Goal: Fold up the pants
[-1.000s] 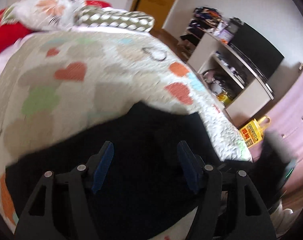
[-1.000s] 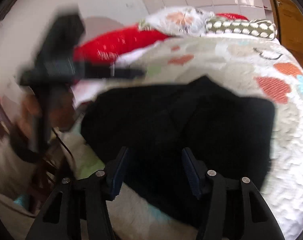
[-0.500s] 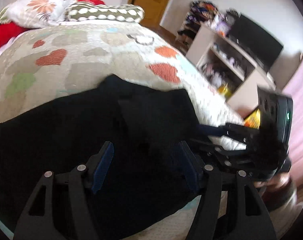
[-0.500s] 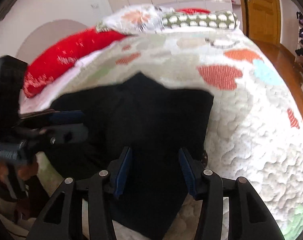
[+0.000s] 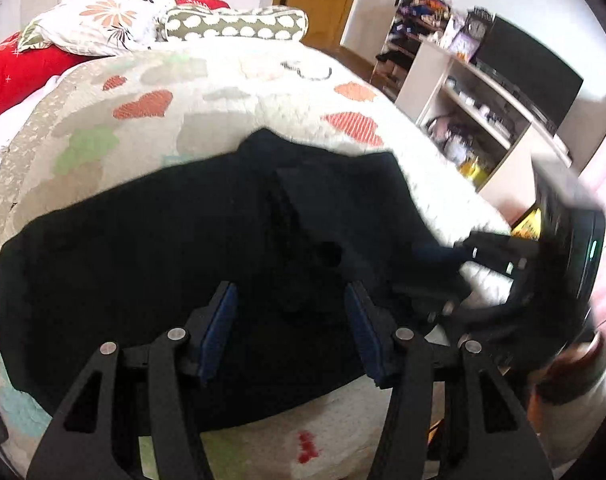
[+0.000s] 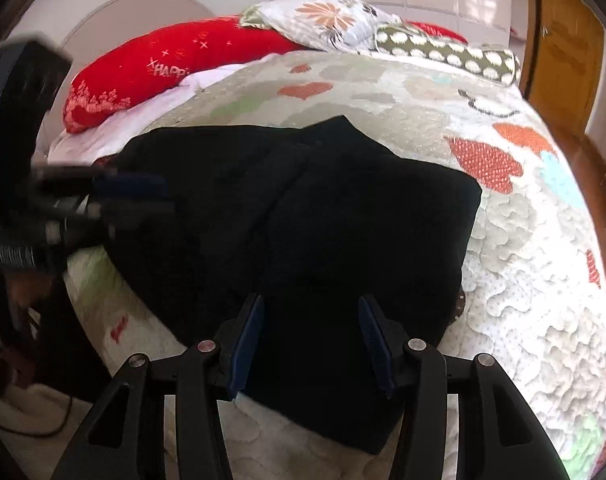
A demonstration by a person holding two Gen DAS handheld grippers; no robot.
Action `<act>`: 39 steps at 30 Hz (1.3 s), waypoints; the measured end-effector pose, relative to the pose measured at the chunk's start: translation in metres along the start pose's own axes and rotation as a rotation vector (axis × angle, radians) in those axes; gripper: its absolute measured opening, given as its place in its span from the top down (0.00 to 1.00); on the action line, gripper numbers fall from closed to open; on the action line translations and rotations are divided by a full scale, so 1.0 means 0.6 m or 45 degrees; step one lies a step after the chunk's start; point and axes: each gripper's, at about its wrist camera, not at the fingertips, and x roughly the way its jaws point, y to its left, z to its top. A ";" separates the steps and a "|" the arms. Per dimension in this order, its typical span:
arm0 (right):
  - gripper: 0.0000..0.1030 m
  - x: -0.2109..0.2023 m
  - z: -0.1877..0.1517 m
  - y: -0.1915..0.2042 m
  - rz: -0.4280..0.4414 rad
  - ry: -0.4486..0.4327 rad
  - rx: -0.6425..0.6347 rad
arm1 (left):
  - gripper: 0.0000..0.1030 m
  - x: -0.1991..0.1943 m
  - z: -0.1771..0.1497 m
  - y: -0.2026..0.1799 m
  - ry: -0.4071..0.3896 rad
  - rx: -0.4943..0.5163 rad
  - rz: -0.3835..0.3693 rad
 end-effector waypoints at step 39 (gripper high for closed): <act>0.44 0.027 0.059 -0.038 -0.179 -0.036 0.142 | 0.38 0.059 -0.007 0.000 -0.043 -0.095 0.078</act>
